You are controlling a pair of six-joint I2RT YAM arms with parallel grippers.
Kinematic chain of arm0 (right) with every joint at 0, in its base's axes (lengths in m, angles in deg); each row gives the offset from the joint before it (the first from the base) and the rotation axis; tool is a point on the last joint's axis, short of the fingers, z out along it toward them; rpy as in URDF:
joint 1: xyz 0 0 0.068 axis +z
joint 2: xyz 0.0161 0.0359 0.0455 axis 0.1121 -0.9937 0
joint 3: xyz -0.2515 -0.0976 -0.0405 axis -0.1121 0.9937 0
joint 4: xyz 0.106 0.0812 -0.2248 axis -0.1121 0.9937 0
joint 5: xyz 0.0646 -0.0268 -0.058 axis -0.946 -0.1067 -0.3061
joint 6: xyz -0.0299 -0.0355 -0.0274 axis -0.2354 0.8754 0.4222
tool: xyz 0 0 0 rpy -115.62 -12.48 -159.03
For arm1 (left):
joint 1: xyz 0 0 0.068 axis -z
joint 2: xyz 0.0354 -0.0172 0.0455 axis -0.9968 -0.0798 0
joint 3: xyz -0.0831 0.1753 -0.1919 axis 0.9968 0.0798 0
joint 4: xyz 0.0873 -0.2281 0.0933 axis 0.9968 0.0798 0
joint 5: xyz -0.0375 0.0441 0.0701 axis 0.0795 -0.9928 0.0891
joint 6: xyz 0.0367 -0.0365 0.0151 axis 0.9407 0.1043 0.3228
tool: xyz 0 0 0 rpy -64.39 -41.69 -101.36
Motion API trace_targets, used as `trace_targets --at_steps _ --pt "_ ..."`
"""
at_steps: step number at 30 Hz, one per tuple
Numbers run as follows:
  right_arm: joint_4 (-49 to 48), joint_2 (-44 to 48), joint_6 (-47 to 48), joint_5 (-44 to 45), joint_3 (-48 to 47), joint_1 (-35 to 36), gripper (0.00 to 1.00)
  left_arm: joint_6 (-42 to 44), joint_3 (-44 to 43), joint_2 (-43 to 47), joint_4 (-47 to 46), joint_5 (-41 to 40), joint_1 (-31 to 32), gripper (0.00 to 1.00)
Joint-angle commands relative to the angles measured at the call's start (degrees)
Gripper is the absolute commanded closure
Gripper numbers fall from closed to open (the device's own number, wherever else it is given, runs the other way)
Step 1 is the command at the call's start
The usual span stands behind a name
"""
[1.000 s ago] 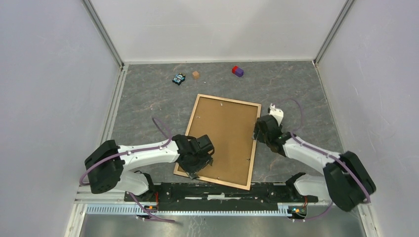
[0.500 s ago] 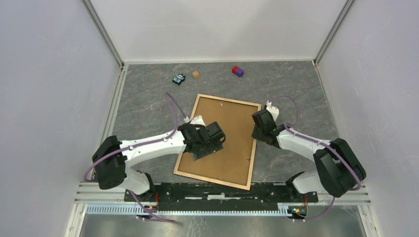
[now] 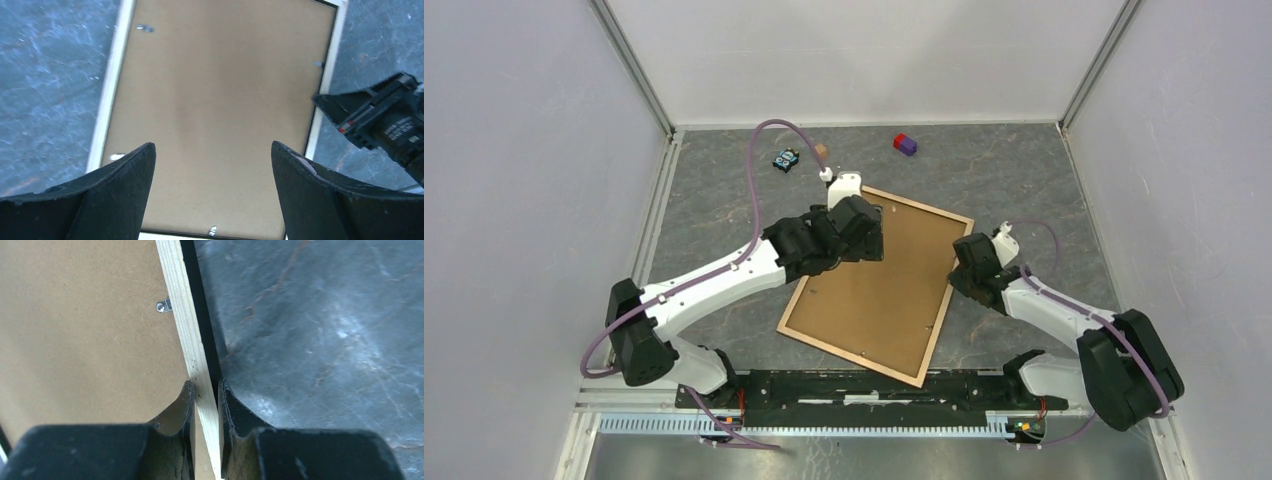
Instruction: Put the photo into the frame
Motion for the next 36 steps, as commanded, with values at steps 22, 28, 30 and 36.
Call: trace_targets --at_steps 22,28,30,36 --pt "-1.4 -3.4 -11.0 2.7 -1.7 14.5 0.32 5.8 5.0 3.5 -4.6 9.1 -11.0 0.1" --pt "-6.6 2.0 16.2 3.9 -2.4 14.5 0.23 -8.4 9.7 0.4 6.7 6.2 -11.6 0.1" --pt "-7.9 4.8 22.0 5.0 -1.6 14.5 0.23 -14.6 14.2 1.1 9.4 8.4 -11.6 0.21" --pt "-5.9 9.3 28.0 9.8 -1.5 14.5 0.23 -30.7 27.4 4.8 6.8 16.1 -11.4 0.27"
